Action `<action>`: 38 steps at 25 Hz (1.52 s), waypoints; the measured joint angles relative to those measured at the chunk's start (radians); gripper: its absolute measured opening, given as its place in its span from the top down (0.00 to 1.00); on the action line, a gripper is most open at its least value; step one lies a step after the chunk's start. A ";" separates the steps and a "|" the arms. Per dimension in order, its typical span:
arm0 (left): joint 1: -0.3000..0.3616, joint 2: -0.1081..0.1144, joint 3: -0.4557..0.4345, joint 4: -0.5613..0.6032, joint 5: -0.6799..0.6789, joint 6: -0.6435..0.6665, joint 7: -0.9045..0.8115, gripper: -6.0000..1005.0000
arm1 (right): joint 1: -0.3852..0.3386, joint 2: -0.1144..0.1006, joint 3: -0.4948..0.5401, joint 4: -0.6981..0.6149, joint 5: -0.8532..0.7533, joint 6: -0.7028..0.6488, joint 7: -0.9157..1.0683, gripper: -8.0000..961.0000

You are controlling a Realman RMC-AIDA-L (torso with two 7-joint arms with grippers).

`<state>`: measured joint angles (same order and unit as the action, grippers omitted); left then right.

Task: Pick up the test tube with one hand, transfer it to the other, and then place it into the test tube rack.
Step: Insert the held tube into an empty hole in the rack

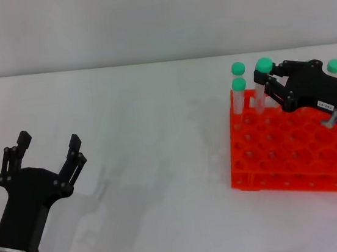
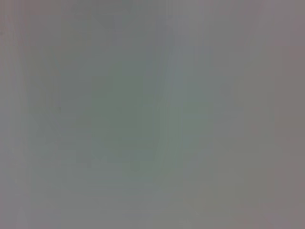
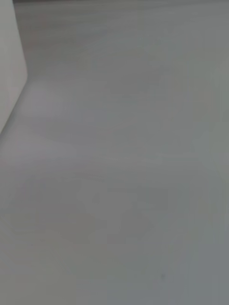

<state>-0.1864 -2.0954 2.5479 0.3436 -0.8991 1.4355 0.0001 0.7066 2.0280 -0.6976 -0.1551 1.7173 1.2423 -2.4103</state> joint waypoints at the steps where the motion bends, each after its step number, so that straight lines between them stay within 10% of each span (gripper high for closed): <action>1: 0.000 0.000 0.000 0.000 0.000 0.000 0.000 0.11 | 0.002 0.000 0.000 0.004 0.000 -0.003 -0.003 0.77; 20: -0.001 0.003 0.000 0.000 0.000 0.008 0.000 0.11 | 0.019 0.000 -0.001 0.062 -0.006 -0.071 -0.032 0.77; 38: -0.016 0.002 0.000 0.008 0.002 0.010 0.000 0.11 | -0.068 -0.005 -0.019 0.008 0.001 0.018 -0.003 0.13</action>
<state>-0.2027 -2.0936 2.5479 0.3513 -0.8975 1.4453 0.0000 0.6391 2.0232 -0.7170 -0.1471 1.7186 1.2599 -2.4129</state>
